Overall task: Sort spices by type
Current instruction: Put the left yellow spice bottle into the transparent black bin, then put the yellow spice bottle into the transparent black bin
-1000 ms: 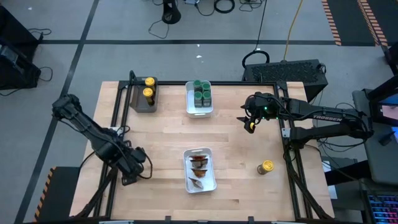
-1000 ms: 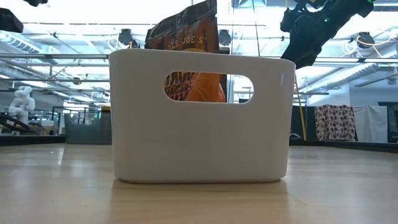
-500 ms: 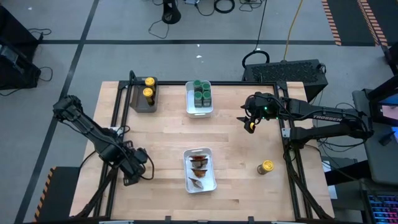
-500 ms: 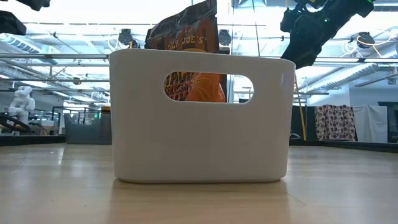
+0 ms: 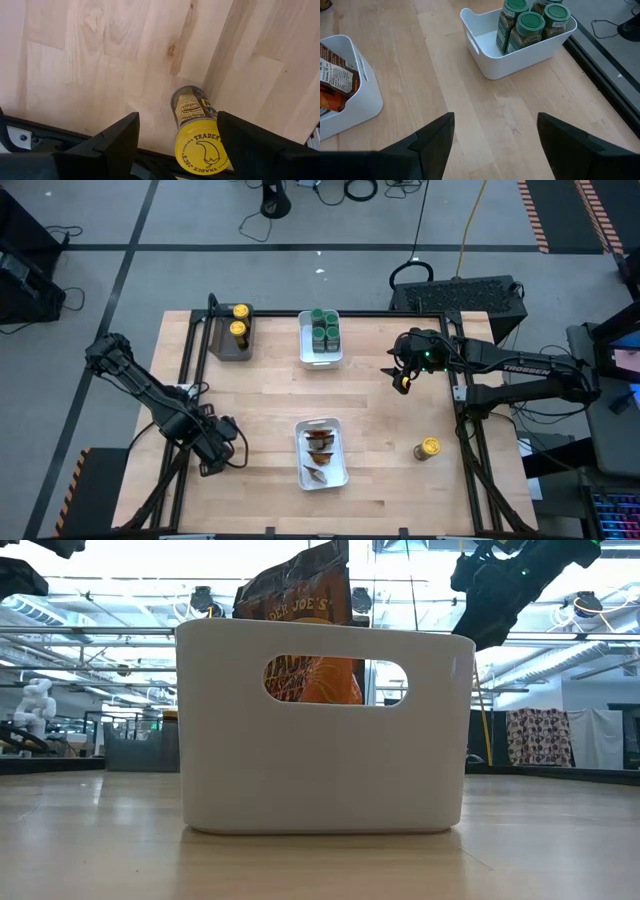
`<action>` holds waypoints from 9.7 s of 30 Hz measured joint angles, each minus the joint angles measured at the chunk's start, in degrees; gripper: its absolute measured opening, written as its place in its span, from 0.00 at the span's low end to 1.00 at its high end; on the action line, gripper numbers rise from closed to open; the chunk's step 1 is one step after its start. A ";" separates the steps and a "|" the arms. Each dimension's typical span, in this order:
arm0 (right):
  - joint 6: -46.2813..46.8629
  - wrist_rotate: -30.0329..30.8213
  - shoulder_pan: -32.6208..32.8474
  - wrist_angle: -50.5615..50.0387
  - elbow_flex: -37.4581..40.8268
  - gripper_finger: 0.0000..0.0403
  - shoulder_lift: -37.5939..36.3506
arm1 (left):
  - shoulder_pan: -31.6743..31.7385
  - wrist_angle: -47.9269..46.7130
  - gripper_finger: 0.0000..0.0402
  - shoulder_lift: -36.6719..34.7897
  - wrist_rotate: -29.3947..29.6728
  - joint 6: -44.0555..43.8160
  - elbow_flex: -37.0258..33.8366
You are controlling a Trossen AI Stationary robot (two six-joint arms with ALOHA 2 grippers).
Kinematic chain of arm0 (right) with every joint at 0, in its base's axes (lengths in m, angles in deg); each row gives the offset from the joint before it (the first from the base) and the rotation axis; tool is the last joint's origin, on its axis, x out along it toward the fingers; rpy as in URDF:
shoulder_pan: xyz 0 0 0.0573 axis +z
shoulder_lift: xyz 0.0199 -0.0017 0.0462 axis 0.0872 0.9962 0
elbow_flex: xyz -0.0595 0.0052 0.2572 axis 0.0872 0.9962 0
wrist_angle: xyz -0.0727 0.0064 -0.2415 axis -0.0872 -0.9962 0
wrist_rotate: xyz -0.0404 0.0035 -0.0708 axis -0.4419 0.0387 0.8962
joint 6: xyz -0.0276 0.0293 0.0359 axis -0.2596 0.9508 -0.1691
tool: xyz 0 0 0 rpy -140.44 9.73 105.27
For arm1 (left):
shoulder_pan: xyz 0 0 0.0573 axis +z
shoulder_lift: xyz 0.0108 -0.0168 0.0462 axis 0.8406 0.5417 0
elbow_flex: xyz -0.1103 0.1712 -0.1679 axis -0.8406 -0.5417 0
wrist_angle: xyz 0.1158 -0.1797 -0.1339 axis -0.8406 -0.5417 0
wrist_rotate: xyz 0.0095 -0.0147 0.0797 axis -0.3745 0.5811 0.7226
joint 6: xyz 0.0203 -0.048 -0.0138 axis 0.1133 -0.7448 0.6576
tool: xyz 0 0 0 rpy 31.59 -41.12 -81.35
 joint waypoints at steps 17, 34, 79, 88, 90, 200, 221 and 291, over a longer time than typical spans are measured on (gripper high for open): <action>0.01 0.00 0.00 -0.01 0.00 0.66 -0.01 | 0.02 1.63 0.67 -0.02 0.30 3.99 0.55; -3.77 0.07 0.01 0.38 0.01 0.66 -0.02 | 0.17 2.70 0.67 -0.02 1.66 5.33 0.55; 3.15 -0.06 0.02 0.63 0.00 0.66 -0.02 | 1.94 3.40 0.67 8.59 -14.28 23.46 0.61; 2.84 -0.07 0.00 0.63 0.00 0.66 -0.02 | 0.44 0.92 0.67 8.59 -13.30 21.94 0.61; 2.86 -0.07 0.01 0.63 0.00 0.66 -0.02 | 0.00 0.98 0.67 8.59 -13.21 21.93 0.61; 1.92 -0.09 0.02 0.17 0.00 0.66 -0.02 | 92.99 -17.58 0.56 3.18 8.28 57.05 22.43; 0.63 -0.09 0.02 0.16 0.00 0.66 -0.02 | 101.58 -5.59 0.56 22.51 8.56 64.55 22.43; 0.41 -0.09 0.00 0.17 0.00 0.66 -0.02 | 93.64 -15.86 0.68 22.60 -10.18 64.09 31.87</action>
